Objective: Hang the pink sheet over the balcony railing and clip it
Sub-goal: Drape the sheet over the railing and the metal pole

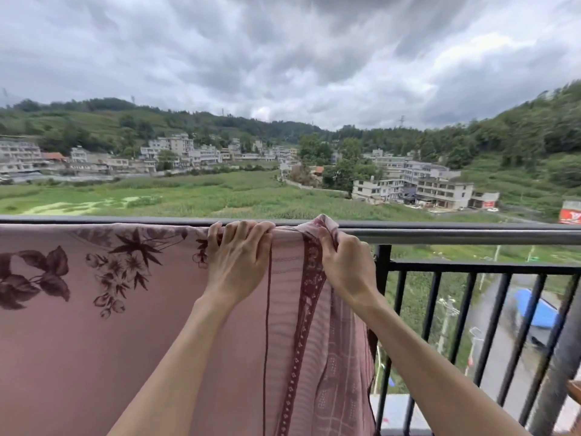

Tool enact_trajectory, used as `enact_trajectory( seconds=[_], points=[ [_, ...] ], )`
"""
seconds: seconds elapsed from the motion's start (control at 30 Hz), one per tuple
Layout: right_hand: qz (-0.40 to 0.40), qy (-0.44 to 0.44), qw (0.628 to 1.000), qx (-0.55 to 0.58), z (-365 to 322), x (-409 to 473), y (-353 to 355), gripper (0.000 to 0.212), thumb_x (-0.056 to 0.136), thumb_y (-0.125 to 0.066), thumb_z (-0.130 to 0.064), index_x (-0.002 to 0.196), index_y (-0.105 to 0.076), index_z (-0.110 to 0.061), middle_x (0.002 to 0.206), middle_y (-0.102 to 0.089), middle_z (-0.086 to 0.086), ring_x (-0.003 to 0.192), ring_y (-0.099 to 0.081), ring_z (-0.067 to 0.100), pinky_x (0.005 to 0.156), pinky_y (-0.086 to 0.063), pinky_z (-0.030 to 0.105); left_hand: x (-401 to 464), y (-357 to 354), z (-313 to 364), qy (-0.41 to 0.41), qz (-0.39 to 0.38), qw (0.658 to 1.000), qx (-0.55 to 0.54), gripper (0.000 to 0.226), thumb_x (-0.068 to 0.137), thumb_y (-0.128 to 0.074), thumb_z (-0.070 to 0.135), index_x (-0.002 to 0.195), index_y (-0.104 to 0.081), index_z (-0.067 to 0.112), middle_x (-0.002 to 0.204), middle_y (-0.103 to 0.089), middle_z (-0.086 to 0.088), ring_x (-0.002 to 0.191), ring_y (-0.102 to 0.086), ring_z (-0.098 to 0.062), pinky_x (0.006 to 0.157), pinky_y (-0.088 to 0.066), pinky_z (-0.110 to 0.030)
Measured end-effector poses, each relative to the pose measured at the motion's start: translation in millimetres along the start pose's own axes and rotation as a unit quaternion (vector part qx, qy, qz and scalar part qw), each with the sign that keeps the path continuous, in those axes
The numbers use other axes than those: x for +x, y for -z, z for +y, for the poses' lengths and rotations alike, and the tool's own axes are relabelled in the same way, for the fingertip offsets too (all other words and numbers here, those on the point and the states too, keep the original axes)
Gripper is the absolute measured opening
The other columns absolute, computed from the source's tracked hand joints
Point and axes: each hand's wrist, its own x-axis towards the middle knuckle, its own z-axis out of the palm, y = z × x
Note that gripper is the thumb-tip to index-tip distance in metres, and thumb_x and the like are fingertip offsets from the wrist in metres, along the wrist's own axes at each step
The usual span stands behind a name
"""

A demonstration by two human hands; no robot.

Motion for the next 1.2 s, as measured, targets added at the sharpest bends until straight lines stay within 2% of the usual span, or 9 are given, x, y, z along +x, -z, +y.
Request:
enact_trajectory(
  seconds=[0.1,0.17,0.2,0.27,0.37,0.53,0.67,1.0,1.2],
  points=[
    [-0.034,-0.023,0.994,0.102,-1,31,6,0.03,0.097,-0.045,-0.033,0.095,-0.067,-0.014,0.05,-0.059,-0.005,0.041,-0.038,0.008,0.035,-0.025,0.014,15,-1,-22,0.032,-0.002,0.999,0.001,0.053,0.089,-0.009,0.05,0.117,-0.051,0.033,0.114,-0.054,0.007,0.114,-0.042,-0.019,0.108,-0.008,-0.042],
    [-0.079,-0.125,0.953,0.263,14,48,20,0.029,0.096,-0.047,-0.034,0.073,-0.058,-0.02,0.048,-0.055,-0.011,0.047,-0.049,0.009,0.046,-0.042,0.014,20,-3,-28,0.059,-0.01,0.998,0.002,0.051,0.09,-0.011,0.05,0.115,-0.051,0.032,0.116,-0.052,0.006,0.116,-0.04,-0.02,0.11,-0.006,-0.044],
    [-0.103,-0.192,0.913,0.344,24,56,23,0.028,0.095,-0.048,-0.036,0.079,-0.061,-0.016,0.064,-0.064,-0.007,0.064,-0.06,0.013,0.065,-0.053,0.022,23,-4,-28,0.073,-0.015,0.997,0.002,0.049,0.09,-0.013,0.049,0.115,-0.051,0.031,0.116,-0.052,0.005,0.117,-0.039,-0.02,0.11,-0.006,-0.045],
    [-0.147,-0.288,0.861,0.393,43,58,16,0.035,0.092,-0.052,-0.04,0.097,-0.066,-0.008,0.099,-0.069,0.007,0.098,-0.063,0.026,0.094,-0.048,0.043,27,-7,-30,0.093,-0.02,0.995,0.004,0.047,0.09,-0.014,0.047,0.113,-0.052,0.03,0.115,-0.051,0.003,0.117,-0.038,-0.021,0.111,-0.004,-0.044],
    [-0.191,-0.331,0.84,0.385,55,41,4,0.043,0.087,-0.056,-0.046,0.106,-0.064,-0.008,0.106,-0.068,0.013,0.105,-0.062,0.032,0.098,-0.045,0.047,28,-9,-28,0.114,-0.017,0.993,0.013,0.048,0.088,-0.013,0.047,0.111,-0.052,0.031,0.112,-0.049,0.003,0.118,-0.036,-0.021,0.112,0.0,-0.045],
    [-0.328,-0.383,0.732,0.458,28,64,-17,0.045,0.081,-0.063,-0.049,0.097,-0.07,-0.008,0.093,-0.073,0.015,0.086,-0.069,0.028,0.09,-0.051,0.043,43,-21,-68,0.12,-0.019,0.992,0.022,0.051,0.088,-0.01,0.049,0.111,-0.052,0.031,0.112,-0.048,0.002,0.118,-0.036,-0.021,0.112,-0.002,-0.045],
    [-0.313,-0.367,0.751,0.451,21,79,-26,0.029,0.094,-0.05,-0.038,0.084,-0.062,-0.013,0.072,-0.071,0.01,0.062,-0.069,0.021,0.068,-0.057,0.034,45,-32,-87,0.109,0.009,0.993,0.043,0.06,0.086,-0.006,0.053,0.112,-0.054,0.028,0.11,-0.05,0.0,0.114,-0.038,-0.023,0.112,-0.002,-0.045],
    [-0.189,-0.213,0.895,0.344,-2,110,-36,0.034,0.097,-0.047,-0.03,0.076,-0.064,-0.009,0.066,-0.067,0.008,0.066,-0.062,0.025,0.075,-0.052,0.037,52,-33,-107,0.13,-0.002,0.991,0.024,0.062,0.083,-0.005,0.051,0.108,-0.054,0.022,0.111,-0.051,-0.003,0.117,-0.039,-0.024,0.112,0.002,-0.041],
    [-0.074,-0.274,0.88,0.382,50,97,-1,0.02,0.09,-0.06,-0.027,0.086,-0.068,-0.009,0.073,-0.065,0.005,0.071,-0.062,0.023,0.078,-0.053,0.035,55,-37,-108,0.122,0.013,0.992,0.04,0.065,0.083,-0.004,0.052,0.111,-0.056,0.025,0.111,-0.052,-0.003,0.116,-0.039,-0.025,0.111,0.003,-0.038]
  ],
)
